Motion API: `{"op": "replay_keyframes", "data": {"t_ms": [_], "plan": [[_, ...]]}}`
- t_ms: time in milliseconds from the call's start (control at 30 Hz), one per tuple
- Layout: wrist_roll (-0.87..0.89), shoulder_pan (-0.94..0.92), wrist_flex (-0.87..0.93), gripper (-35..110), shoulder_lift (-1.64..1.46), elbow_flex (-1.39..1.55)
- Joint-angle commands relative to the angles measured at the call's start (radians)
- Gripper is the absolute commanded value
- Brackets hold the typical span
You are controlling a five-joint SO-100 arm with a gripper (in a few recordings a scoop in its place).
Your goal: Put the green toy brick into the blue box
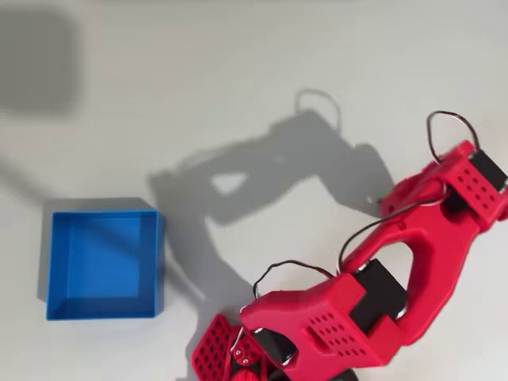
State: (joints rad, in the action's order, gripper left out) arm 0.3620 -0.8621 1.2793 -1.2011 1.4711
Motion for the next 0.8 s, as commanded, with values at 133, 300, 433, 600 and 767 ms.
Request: {"op": "replay_keyframes", "data": {"t_ms": [133,300,433,600,767], "plan": [[-0.037,0.196,0.091,0,-0.256,0.041],[-0.060,0.347,0.126,0,-0.410,0.106],[-0.074,0.479,0.141,0,-0.523,0.161],[-0.089,0.657,0.176,0,-0.640,0.227],[-0.087,0.834,0.236,0,-0.718,0.272]]}}
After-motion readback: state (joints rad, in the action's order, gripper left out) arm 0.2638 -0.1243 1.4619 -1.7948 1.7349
